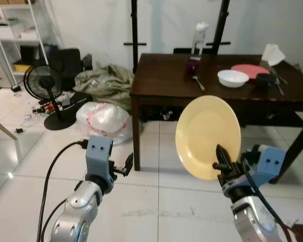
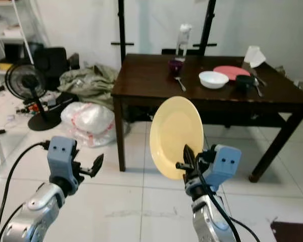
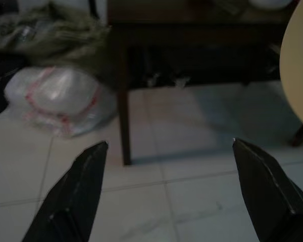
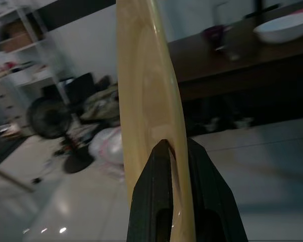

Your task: Setting the table

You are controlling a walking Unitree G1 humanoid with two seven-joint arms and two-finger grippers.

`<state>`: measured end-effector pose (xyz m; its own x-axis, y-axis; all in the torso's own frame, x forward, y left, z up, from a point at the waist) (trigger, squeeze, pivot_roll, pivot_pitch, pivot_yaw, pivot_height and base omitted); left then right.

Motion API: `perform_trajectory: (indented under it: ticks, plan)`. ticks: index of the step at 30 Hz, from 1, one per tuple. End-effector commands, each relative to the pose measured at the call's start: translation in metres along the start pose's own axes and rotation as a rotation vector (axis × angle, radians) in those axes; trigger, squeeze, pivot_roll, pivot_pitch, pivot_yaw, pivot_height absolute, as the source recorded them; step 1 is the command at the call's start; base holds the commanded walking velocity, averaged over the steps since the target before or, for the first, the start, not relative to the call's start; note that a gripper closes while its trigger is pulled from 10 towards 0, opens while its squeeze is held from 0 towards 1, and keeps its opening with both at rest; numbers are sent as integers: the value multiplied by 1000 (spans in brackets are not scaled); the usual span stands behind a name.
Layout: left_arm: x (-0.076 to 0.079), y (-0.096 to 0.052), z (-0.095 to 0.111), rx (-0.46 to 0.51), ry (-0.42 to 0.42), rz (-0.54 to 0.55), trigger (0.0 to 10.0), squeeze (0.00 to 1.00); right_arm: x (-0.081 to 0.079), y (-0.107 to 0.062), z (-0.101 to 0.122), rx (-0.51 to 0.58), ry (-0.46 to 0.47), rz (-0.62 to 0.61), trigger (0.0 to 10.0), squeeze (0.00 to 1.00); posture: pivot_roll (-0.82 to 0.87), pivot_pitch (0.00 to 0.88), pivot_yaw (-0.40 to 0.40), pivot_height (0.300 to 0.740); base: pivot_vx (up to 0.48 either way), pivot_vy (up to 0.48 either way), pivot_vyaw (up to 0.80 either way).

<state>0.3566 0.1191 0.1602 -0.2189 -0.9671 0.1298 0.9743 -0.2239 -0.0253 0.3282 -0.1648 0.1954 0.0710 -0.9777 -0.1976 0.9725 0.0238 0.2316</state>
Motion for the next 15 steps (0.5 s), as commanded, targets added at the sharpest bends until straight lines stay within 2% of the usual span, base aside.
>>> perform_trajectory:
  ticks: [1, 15]
  plan:
    - [-3, -1, -6, -19, -4, 17, 10000, 0, 0, -2, -2, -10, -6, 2, 10000, 0, 14, 39, 68, 740, 0, 0, 788]
    - [-11, 0, -5, -16, 13, 70, 10000, 0, -1, -1, -2, -7, -1, 5, 10000, 0, 18, 43, 67, 740, 0, 0, 792]
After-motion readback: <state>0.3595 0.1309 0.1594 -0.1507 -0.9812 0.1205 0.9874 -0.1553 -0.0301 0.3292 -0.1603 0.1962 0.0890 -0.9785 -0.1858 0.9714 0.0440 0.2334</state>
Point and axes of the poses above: a point about 5 cm out from each wrist's last joint towards the gripper, its own y axis pointing out of the wrist towards the gripper, its own z axis along the axis of the wrist's last joint, x = y × z, the point moved 6 cm from there along y, pointing out of the wrist towards the gripper, and after that the axes turned 6 degrees about -y, right-handed, at the moved point
